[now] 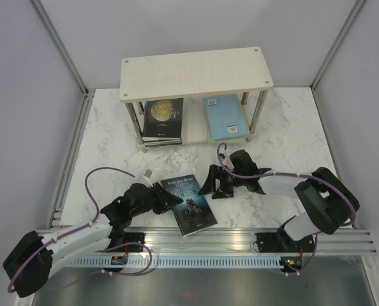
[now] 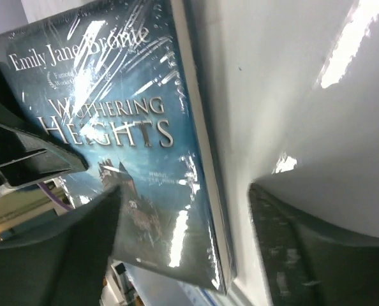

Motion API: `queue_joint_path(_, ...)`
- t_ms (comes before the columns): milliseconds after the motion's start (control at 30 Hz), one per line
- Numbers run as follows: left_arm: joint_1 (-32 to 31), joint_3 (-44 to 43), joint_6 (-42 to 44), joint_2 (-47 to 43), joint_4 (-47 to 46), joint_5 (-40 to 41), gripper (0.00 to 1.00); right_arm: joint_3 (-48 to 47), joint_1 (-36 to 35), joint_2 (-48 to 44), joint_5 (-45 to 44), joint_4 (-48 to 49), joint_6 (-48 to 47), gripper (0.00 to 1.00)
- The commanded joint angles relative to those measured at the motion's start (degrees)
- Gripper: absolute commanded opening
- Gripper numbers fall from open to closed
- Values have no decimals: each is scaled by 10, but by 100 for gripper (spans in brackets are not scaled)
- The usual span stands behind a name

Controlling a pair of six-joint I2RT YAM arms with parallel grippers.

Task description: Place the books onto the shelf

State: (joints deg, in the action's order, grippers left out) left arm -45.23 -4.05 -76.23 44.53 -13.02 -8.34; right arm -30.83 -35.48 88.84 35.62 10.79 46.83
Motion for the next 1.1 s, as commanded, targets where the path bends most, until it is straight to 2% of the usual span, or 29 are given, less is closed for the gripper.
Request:
queue_joint_path(0,-1,-52,43,-47,113,31,2,-7,14,-71,-44,-110,-24,93)
queue_joint_path(33,0,-66,49,-68,127,38,2,-12,28,-125,-48,-157,-22,98)
queue_joint_path(100,7,-108,60,-86,189,45,2,-27,39,-202,-55,-205,-17,98)
queue_joint_path(200,22,-154,64,-106,207,32,2,-49,50,-278,-50,-257,2,98)
queue_joint_path(400,37,-263,75,-91,236,16,2,-35,50,-385,-37,-276,78,98)
queue_joint_path(600,66,-319,78,-67,222,-20,2,-42,51,-415,-38,-270,105,98)
queue_joint_path(767,104,-319,44,-60,162,-68,2,-47,51,-435,-31,-208,168,98)
queue_joint_path(900,112,-320,33,-50,133,-81,2,-39,51,-445,-20,-148,226,98)
queue_joint_path(1067,114,-296,-2,-47,54,-82,2,-24,51,-451,-6,-112,264,98)
